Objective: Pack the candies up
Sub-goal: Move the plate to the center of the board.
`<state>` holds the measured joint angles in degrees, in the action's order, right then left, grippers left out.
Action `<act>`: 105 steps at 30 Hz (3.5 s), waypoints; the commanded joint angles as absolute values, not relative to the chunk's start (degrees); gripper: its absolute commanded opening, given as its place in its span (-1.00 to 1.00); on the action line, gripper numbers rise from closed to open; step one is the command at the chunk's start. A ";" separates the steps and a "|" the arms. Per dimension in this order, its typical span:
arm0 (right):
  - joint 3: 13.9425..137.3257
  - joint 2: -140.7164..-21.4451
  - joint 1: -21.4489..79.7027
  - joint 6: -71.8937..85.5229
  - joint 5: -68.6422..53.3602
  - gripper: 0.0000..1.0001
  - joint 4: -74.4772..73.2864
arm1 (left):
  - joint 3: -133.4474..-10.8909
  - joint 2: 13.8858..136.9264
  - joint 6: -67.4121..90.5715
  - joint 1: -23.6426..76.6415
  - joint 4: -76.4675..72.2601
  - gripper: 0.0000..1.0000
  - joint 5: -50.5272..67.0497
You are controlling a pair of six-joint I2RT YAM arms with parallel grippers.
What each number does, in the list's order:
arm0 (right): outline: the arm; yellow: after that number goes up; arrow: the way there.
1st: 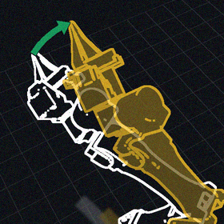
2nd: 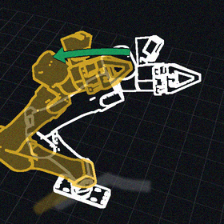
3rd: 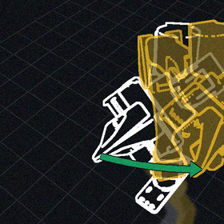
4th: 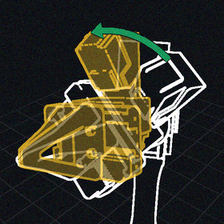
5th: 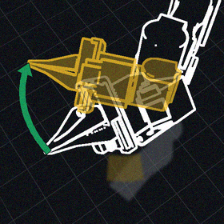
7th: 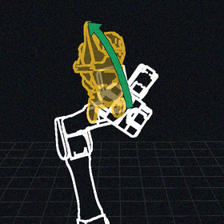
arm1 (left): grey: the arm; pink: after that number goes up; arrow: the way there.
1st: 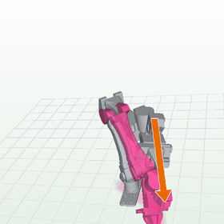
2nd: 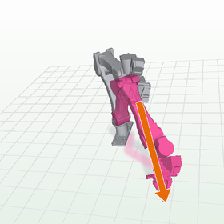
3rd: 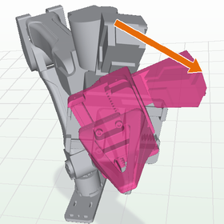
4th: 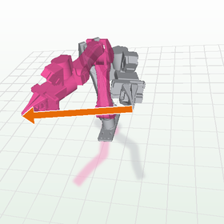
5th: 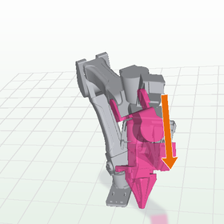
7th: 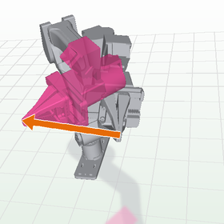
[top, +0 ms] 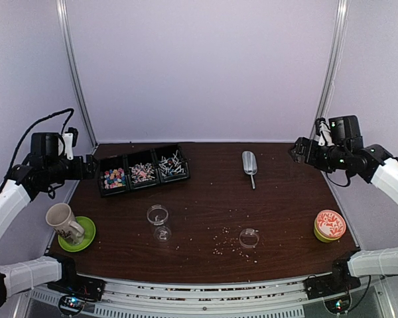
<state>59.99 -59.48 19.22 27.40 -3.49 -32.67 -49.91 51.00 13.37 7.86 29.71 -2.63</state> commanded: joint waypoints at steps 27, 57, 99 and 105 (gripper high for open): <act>61.67 -78.89 24.87 24.01 2.20 0.99 -31.16 | -51.15 56.93 13.61 7.25 31.02 0.96 -2.43; 68.82 -87.55 33.18 20.24 1.05 0.99 -30.26 | -71.11 82.07 24.39 5.88 38.67 0.96 -11.81; 62.79 -80.92 40.14 21.49 4.92 0.99 -32.47 | -101.64 123.86 12.60 -0.56 28.91 0.96 10.63; 62.93 -81.51 40.58 21.71 4.91 0.99 -32.21 | -99.18 122.11 13.61 -0.55 30.15 0.90 14.87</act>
<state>62.98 -81.65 39.94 21.15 3.36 -31.94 -101.10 123.55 13.76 -0.16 30.26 9.98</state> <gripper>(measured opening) 0.995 0.972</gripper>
